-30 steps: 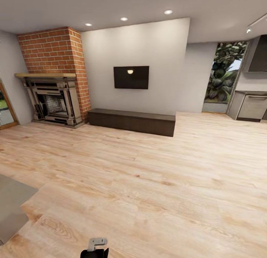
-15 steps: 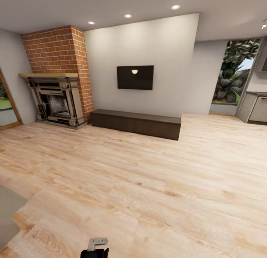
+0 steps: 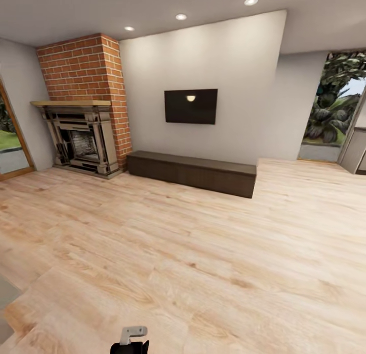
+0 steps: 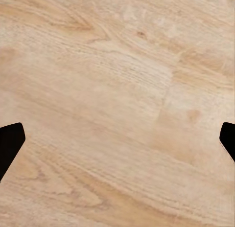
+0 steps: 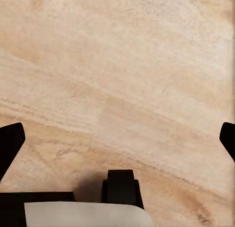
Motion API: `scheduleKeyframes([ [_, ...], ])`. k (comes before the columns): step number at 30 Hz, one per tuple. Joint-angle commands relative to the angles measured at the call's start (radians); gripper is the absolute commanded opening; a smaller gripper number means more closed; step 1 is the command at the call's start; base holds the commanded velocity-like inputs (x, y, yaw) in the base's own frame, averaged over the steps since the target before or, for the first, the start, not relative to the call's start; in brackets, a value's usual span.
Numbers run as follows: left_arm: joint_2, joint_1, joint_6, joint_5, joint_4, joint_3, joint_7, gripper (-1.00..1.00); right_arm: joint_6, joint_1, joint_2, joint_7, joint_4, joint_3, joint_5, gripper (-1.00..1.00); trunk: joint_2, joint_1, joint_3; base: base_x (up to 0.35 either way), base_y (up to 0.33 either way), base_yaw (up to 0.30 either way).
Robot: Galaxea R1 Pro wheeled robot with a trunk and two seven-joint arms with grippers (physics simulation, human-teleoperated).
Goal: Move the two storage containers from the living room to the garage. In the garage, place one container on the floor and stack the other container on top of it (either order is fine).
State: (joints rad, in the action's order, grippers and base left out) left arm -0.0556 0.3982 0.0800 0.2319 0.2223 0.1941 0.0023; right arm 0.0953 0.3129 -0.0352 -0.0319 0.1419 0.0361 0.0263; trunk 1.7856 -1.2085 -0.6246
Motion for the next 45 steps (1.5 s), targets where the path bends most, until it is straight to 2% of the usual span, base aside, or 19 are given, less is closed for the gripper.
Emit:
scheduleKeyframes([
  [1,0.000,0.001,0.004,0.010,-0.001,0.008,0.000,1.00,0.006,0.000,0.000,-0.003,0.002,0.004,0.003,1.00,0.000,0.000,-0.001,0.341,-0.102,0.051],
  [13,0.000,0.001,0.004,0.010,-0.001,0.007,0.001,1.00,0.006,0.000,0.000,-0.003,0.002,0.004,0.003,1.00,0.000,0.000,-0.001,0.341,-0.113,0.173],
  [25,0.000,0.001,0.005,0.010,-0.001,0.007,0.001,1.00,0.006,0.000,0.000,-0.003,0.002,0.004,0.004,1.00,0.000,0.000,-0.001,0.341,-0.112,0.065],
  [45,0.000,0.001,0.006,0.010,-0.001,0.007,0.001,1.00,0.006,0.000,0.000,-0.003,0.002,0.004,0.004,1.00,0.000,0.000,-0.001,0.343,-0.057,0.239],
])
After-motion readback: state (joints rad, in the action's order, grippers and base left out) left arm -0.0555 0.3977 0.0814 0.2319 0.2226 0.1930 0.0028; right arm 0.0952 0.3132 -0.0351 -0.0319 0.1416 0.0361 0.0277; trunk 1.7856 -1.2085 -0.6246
